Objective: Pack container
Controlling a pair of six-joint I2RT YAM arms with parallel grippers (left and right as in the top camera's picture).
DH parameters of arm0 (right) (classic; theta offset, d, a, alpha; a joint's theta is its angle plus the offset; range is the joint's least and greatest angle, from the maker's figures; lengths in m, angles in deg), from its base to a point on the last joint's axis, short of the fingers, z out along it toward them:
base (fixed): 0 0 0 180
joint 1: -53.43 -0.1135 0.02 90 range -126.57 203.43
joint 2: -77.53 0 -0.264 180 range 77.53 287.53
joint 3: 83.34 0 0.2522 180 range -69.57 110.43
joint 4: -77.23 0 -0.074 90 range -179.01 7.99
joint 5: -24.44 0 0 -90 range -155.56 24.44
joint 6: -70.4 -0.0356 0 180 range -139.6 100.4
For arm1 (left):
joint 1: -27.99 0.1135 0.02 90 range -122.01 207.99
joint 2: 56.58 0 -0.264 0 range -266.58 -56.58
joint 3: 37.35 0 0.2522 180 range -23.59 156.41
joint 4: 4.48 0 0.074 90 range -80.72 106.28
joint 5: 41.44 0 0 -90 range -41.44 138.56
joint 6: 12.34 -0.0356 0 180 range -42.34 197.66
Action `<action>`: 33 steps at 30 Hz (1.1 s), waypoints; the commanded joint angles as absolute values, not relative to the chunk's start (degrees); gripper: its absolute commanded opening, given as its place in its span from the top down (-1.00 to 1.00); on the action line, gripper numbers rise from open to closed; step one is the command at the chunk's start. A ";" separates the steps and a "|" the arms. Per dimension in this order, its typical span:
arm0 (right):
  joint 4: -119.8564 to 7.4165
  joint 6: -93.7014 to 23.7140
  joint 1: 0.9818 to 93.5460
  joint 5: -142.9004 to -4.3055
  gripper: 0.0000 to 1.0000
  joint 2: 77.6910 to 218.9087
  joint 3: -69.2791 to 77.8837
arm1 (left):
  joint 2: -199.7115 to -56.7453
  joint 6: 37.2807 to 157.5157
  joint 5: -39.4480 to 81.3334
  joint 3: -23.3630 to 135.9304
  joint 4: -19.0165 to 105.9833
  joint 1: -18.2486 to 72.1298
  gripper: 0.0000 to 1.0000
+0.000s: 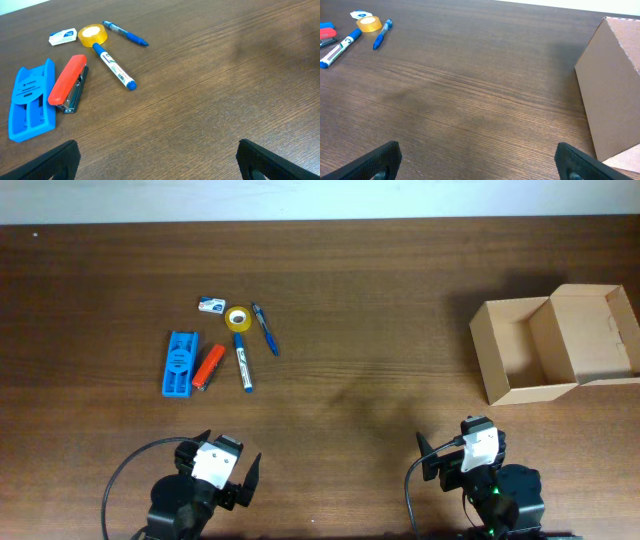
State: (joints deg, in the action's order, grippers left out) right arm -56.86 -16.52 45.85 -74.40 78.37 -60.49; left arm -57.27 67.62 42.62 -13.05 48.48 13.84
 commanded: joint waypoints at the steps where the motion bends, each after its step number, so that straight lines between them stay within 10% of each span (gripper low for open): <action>1: -56.93 -16.59 45.46 -73.88 -0.99 77.71 -61.00 | -56.92 67.92 42.82 -13.37 48.30 14.01 -0.99; 11: -56.95 -17.75 45.46 -76.19 -0.98 77.71 -61.00 | -56.92 67.92 42.82 -13.37 48.30 14.01 -0.99; 19: -56.91 -61.94 45.57 -67.58 -0.98 77.73 -61.00 | -56.92 67.92 42.82 -13.37 48.30 14.01 -0.99; 33: -57.72 -56.59 45.68 -55.78 -0.98 97.69 -54.50 | -56.92 67.92 42.82 -13.37 48.30 14.01 -0.99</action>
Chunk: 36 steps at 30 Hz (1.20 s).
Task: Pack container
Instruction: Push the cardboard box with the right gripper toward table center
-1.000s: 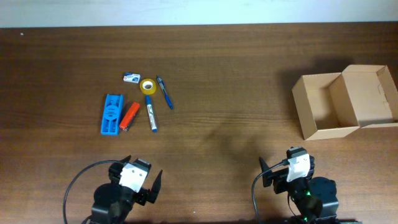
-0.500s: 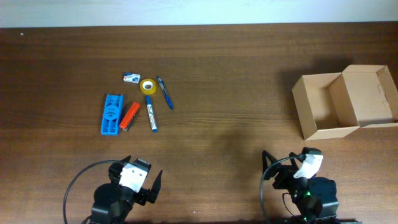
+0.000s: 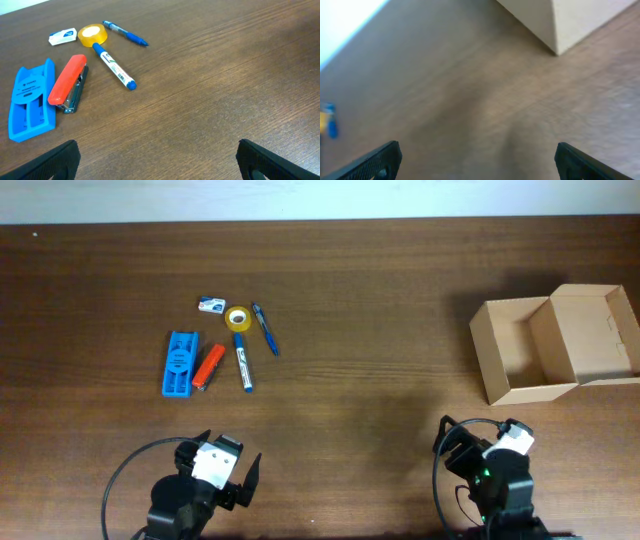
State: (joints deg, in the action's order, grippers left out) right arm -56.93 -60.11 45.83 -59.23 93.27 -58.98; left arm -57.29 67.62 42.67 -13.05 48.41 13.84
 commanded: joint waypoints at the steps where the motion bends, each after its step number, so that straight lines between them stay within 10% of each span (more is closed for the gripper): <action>1: -57.76 -53.94 45.68 -54.71 -0.98 101.95 -51.86 | -56.92 67.92 42.82 -13.37 48.30 14.01 -0.99; 15: -52.36 -33.68 51.12 -52.35 -0.98 143.46 -18.37 | -56.92 67.92 42.82 -13.37 48.30 14.01 -0.99; 28: -58.55 -19.58 65.50 -63.89 -0.92 159.28 -17.54 | -56.92 67.92 42.82 -13.37 48.30 14.01 -0.99; 31: -60.23 -19.63 65.50 -63.87 -0.60 163.06 -17.54 | -56.92 67.92 42.82 -13.37 48.30 14.01 -0.99; 33: -61.04 -20.04 65.50 -63.84 0.49 163.50 -17.54 | -56.92 67.92 42.82 -13.37 48.30 14.01 -0.99; 36: -62.07 -20.04 65.46 -63.84 0.92 163.50 -17.52 | -56.92 67.92 42.82 -13.37 48.30 14.01 -0.99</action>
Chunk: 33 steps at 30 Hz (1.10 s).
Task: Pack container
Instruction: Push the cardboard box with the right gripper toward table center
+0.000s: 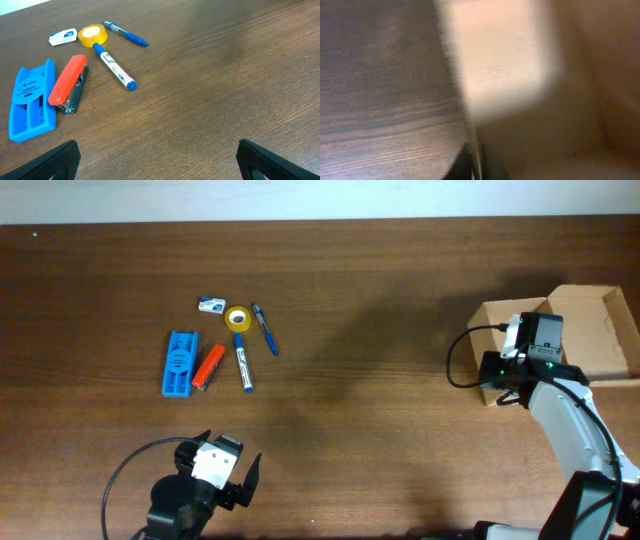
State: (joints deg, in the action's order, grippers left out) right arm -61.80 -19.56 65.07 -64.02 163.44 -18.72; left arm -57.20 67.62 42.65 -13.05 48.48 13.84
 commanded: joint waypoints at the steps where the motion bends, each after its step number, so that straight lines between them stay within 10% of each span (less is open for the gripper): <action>1: -62.20 -20.04 65.46 -63.84 0.92 163.50 -17.52 | -56.92 67.92 42.82 -13.37 48.30 14.01 -0.99; 25: -57.56 -19.32 37.02 -68.83 0.93 161.88 -6.22 | -56.92 67.92 42.82 -13.37 48.30 14.01 -0.99; 33: -56.91 7.98 21.40 -72.63 0.92 161.88 -6.24 | -56.92 67.92 42.82 -13.37 48.30 14.01 -0.99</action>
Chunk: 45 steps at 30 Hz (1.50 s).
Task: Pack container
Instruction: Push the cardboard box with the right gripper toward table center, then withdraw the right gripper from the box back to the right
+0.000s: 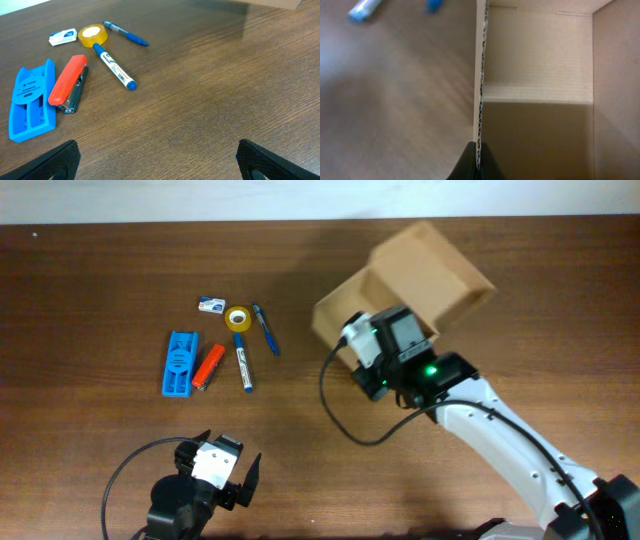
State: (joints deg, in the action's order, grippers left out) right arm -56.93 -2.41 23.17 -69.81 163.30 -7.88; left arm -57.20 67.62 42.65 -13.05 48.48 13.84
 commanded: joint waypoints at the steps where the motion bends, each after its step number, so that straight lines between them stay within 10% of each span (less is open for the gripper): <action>1: -55.71 14.84 20.54 -76.13 0.92 161.88 -6.24 | -56.92 67.92 42.82 -13.37 48.30 14.01 -0.99; 36: -41.19 43.65 29.94 -93.18 0.92 167.06 -6.24 | -56.92 67.92 42.82 -13.37 48.30 14.01 -0.99; 37: -41.30 43.60 29.94 -93.18 0.56 167.06 -6.24 | -56.92 67.92 42.82 -13.37 48.30 14.01 -0.99; 38: -41.39 43.54 29.94 -92.96 -0.98 167.06 -6.24 | -56.92 67.92 42.82 -13.37 48.30 14.01 -0.99; 45: -41.37 35.87 29.57 -93.74 -0.98 166.56 -6.11 | -56.92 67.92 42.82 -13.37 48.30 14.01 -0.99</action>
State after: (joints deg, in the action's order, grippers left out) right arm -41.39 39.98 29.77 -91.82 166.95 -7.62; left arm -57.20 67.62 42.65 -13.05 48.46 13.84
